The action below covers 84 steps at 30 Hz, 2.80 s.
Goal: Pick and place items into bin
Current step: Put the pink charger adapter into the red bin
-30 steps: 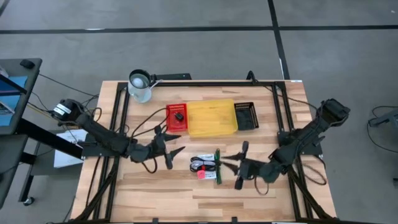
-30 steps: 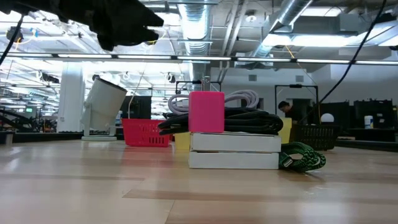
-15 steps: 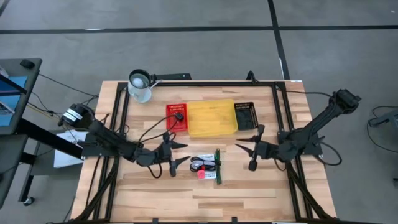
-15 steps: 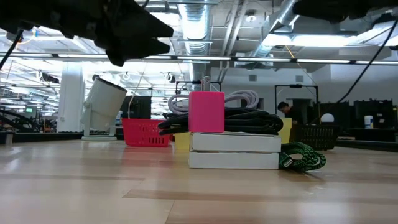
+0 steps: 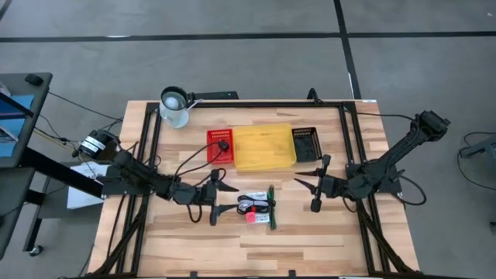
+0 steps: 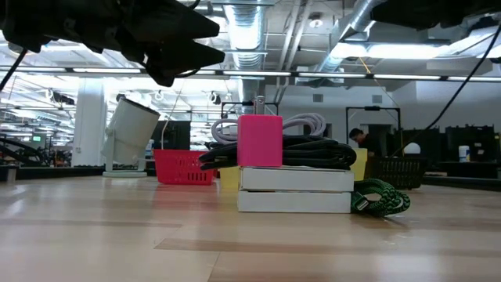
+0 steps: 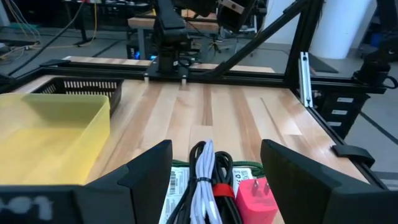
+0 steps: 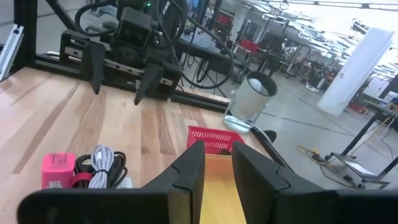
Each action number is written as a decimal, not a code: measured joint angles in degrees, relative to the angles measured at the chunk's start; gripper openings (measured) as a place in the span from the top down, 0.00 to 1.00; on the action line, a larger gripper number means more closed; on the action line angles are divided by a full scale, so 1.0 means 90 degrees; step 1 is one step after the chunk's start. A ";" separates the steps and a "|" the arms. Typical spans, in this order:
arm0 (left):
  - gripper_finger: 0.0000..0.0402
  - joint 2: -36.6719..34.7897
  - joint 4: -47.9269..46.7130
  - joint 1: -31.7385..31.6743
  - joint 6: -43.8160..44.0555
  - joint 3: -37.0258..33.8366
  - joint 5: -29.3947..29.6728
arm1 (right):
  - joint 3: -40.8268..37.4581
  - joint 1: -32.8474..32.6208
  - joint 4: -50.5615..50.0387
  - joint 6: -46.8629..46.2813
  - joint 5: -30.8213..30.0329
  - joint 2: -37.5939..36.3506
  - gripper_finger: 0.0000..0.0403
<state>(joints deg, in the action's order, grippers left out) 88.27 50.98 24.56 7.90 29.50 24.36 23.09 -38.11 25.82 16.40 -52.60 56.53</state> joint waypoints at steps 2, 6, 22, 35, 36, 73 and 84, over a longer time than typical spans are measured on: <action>0.41 0.0000 0.0004 -0.0020 -0.0002 0.0000 0.0000 | 0.0000 0.0000 0.0008 0.0008 0.0000 0.0000 0.81; 0.41 0.0000 -0.0004 0.0041 -0.0080 0.0000 0.0016 | 0.0000 0.0000 0.0015 0.0010 0.0000 0.0000 0.81; 0.41 0.1224 -0.1462 0.0391 -0.0689 0.1717 0.0892 | 0.0007 -0.0005 0.0051 0.0009 0.0000 0.0002 0.81; 0.41 0.1574 -0.1646 0.0896 0.0034 0.2174 0.1741 | 0.0007 -0.0005 0.0061 0.0010 0.0004 0.0002 0.81; 0.41 0.1574 -0.1626 0.0956 0.0103 0.2181 0.1803 | 0.0007 -0.0005 0.0061 0.0012 0.0003 0.0002 0.81; 0.41 0.2703 -0.3675 0.1561 0.1915 0.3735 0.3592 | 0.0010 -0.0265 -0.0007 0.0418 0.0027 0.0005 0.81; 0.41 0.2915 -0.3689 0.1583 0.2151 0.3733 0.4002 | 0.0009 -0.0265 -0.0010 0.0415 0.0027 0.0005 0.81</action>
<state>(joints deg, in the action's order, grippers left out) 114.51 17.78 38.81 27.26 63.09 60.37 23.17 -40.49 25.74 20.14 -52.36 56.58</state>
